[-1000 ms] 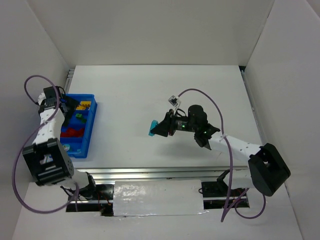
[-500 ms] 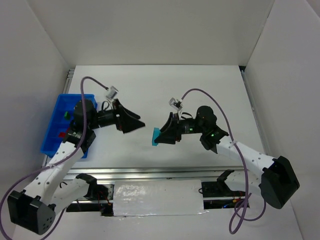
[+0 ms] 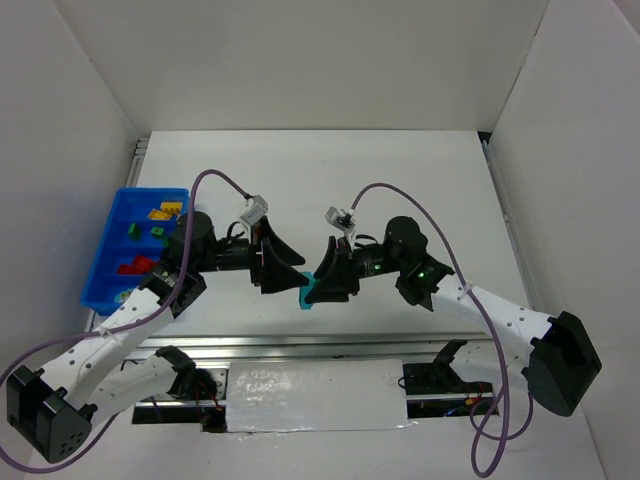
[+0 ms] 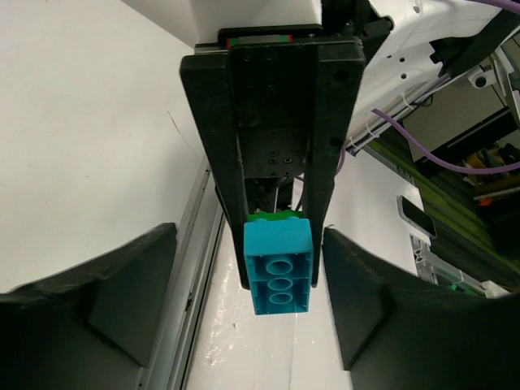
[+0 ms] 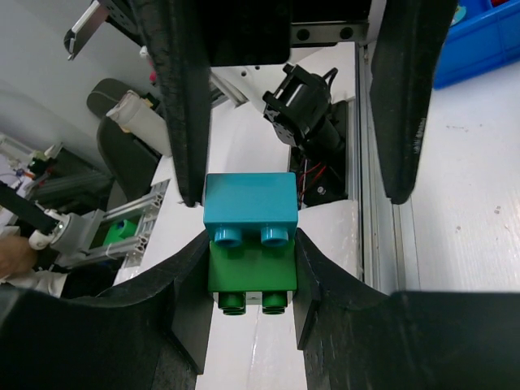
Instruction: Sort the legos into containers by color
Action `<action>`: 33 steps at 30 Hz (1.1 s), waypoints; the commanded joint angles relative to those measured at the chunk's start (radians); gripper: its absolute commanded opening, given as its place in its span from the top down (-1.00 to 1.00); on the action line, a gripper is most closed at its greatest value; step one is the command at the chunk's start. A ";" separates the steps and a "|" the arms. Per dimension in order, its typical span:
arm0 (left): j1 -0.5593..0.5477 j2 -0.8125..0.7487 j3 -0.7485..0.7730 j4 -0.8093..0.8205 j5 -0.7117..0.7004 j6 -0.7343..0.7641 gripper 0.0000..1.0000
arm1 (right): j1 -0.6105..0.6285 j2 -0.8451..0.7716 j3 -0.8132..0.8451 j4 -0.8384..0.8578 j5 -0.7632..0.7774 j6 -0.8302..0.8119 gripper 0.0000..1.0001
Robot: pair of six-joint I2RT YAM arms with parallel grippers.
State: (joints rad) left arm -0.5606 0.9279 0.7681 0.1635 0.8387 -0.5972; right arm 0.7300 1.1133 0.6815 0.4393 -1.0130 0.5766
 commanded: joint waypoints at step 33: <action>-0.016 -0.057 0.033 0.053 0.030 0.059 1.00 | -0.020 -0.125 -0.039 0.058 0.090 -0.055 -0.27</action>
State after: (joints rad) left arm -0.5728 0.8818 0.7723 0.1417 0.8360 -0.5499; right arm 0.7185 1.0256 0.6498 0.4263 -0.9062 0.5293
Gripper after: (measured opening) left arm 0.459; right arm 0.654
